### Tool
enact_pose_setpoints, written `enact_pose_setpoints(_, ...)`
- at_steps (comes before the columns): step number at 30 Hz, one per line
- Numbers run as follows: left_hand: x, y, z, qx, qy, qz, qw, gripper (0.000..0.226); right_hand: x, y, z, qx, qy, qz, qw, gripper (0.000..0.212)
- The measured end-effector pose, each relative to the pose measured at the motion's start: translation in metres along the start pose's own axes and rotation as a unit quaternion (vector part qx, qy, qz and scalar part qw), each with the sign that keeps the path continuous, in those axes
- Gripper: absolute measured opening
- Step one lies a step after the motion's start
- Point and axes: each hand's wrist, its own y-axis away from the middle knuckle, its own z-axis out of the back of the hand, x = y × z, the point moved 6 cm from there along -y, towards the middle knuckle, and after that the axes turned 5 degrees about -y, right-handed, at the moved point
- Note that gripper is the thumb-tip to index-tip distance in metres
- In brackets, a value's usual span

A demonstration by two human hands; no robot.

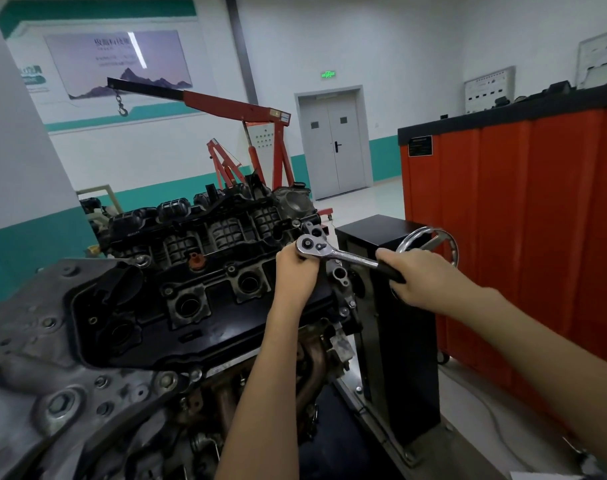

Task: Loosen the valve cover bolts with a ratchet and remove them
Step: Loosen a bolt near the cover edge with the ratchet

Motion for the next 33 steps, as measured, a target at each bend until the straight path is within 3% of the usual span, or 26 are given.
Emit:
enact_pose_setpoints(3, 0.005, 0.002, 0.000, -0.021, 0.022, 0.003, 1.000, 0.029, 0.021, 0.031, -0.033, -0.026, -0.158, -0.074, 0.984, 0.021)
enact_pose_setpoints(6, 0.004, 0.002, -0.004, -0.038, 0.038, -0.003, 0.999, 0.046, 0.064, 0.052, -0.075, -0.061, -0.375, -0.152, 0.913, 0.027)
enact_pose_setpoints(8, 0.005, 0.000, -0.006, -0.042, 0.053, 0.004, 0.998, 0.054, 0.094, 0.048, -0.099, -0.076, -0.440, -0.186, 0.875, 0.034)
enact_pose_setpoints(10, 0.007, -0.001, -0.004, -0.041, 0.068, 0.016, 0.997, 0.060, 0.104, 0.046, -0.105, -0.076, -0.449, -0.188, 0.870, 0.035)
enact_pose_setpoints(13, 0.001, -0.001, -0.001, -0.010, 0.027, -0.002, 1.000, 0.058, 0.066, 0.047, -0.081, -0.030, -0.395, -0.150, 0.906, 0.029)
enact_pose_setpoints(17, -0.006, -0.002, -0.001, 0.029, -0.030, -0.014, 0.999, 0.024, 0.002, 0.019, -0.022, 0.053, -0.150, -0.056, 0.986, 0.024)
enact_pose_setpoints(20, -0.003, 0.000, 0.000, 0.013, -0.038, -0.010, 0.999, 0.019, -0.007, -0.003, 0.004, 0.013, 0.020, 0.000, 1.000, 0.019)
enact_pose_setpoints(22, -0.001, 0.003, 0.000, -0.010, -0.023, -0.003, 1.000, 0.021, -0.003, 0.008, -0.007, -0.003, -0.028, -0.030, 0.999, 0.019)
enact_pose_setpoints(24, 0.001, 0.006, -0.002, -0.019, -0.005, 0.005, 1.000, 0.024, 0.016, 0.036, -0.035, -0.017, -0.184, -0.088, 0.979, 0.024)
enact_pose_setpoints(27, -0.003, 0.005, -0.004, -0.024, 0.000, -0.011, 1.000, 0.041, 0.071, 0.058, -0.079, -0.074, -0.422, -0.167, 0.888, 0.028)
enact_pose_setpoints(30, -0.005, 0.004, -0.004, -0.029, -0.016, -0.012, 0.999, 0.050, 0.111, 0.050, -0.104, -0.111, -0.504, -0.192, 0.835, 0.017)
enact_pose_setpoints(33, -0.003, 0.001, -0.001, -0.012, -0.019, 0.006, 1.000, 0.053, 0.089, 0.049, -0.093, -0.075, -0.460, -0.173, 0.867, 0.022)
